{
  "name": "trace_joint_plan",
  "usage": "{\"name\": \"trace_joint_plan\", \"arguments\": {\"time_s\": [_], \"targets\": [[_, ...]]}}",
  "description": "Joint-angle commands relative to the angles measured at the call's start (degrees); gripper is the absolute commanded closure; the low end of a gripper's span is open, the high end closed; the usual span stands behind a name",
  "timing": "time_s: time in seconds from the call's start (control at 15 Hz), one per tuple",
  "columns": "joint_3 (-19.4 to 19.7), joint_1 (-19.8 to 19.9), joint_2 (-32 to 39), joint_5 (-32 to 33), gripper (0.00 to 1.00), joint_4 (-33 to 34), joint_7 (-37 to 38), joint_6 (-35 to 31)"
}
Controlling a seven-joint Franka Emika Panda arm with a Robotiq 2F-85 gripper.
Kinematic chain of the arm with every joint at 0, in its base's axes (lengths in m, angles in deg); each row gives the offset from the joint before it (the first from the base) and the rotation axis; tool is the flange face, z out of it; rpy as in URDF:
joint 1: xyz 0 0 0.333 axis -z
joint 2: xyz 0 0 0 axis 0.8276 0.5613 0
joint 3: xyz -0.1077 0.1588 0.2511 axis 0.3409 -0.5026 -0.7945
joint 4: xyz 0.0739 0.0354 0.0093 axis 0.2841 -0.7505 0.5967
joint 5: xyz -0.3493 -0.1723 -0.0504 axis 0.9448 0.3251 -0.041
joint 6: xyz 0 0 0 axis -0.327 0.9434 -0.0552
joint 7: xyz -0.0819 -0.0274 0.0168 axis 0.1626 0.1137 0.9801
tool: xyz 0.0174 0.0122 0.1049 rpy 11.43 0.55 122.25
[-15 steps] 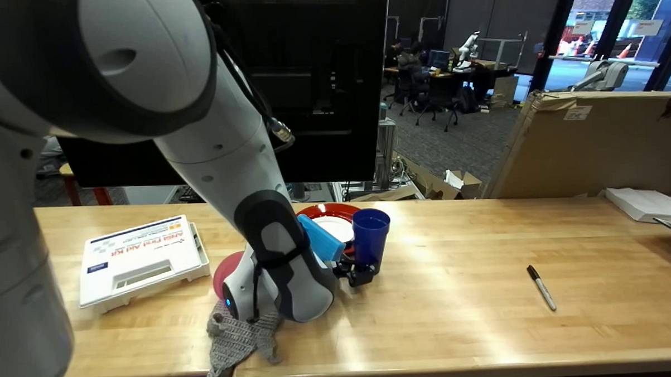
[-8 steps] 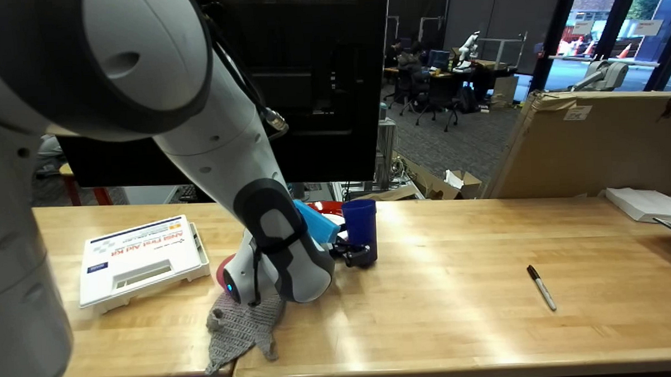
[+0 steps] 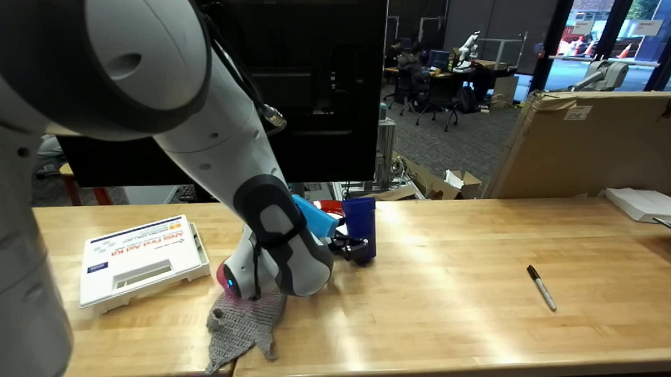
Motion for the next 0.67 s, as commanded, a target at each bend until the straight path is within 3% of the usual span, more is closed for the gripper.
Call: {"name": "trace_joint_plan", "arguments": {"time_s": [0.0, 0.6], "targets": [[0.0, -0.2, -1.2, -0.1, 0.00, -0.6, -0.4, 0.2], [0.5, 0.4, -1.8, -0.2, 0.00, -1.9, 1.1, 2.2]]}}
